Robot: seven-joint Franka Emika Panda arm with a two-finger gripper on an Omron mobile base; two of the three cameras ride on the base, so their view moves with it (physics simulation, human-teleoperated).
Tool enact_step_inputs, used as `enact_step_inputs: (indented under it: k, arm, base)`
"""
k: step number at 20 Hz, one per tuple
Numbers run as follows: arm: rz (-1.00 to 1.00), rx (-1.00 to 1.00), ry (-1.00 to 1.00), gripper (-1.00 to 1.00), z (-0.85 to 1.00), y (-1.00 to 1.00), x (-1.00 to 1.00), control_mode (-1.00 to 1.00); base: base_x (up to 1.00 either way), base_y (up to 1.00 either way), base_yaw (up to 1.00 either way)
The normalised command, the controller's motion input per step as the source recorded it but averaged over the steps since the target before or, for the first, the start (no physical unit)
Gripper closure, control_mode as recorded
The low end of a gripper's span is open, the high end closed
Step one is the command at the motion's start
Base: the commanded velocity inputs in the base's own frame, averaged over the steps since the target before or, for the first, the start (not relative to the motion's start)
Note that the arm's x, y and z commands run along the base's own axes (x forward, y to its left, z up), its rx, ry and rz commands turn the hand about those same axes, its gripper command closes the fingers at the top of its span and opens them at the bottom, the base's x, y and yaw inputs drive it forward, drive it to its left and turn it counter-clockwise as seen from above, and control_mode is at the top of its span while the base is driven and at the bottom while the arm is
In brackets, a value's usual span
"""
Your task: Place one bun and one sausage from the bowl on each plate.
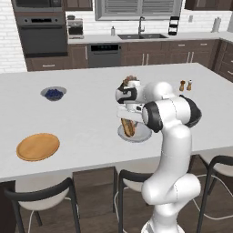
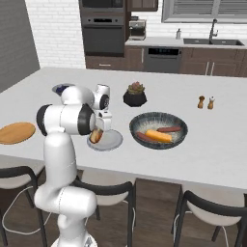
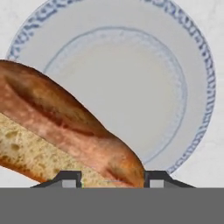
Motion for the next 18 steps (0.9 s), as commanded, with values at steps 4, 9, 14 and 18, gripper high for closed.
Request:
enact_step_inputs:
  k: [4, 9, 14, 18]
  arm:
    - [0.00, 0.00, 0.00, -1.00, 0.03, 0.00, -0.10, -1.00]
    - [0.00, -0.06, -0.03, -1.00, 0.29, -0.06, -0.29, -1.00]
    - [-0.13, -0.04, 0.00, -1.00, 0.42, -0.89, -0.03, -1.00]
    - [-0.11, 0.00, 0.00, -1.00, 0.57, -1.00, 0.04, -1.00]
  base:
    - [0.00, 0.00, 0.00]
    - [0.00, 0.00, 0.00]
    - [0.00, 0.00, 0.00]
    - [0.00, 0.00, 0.00]
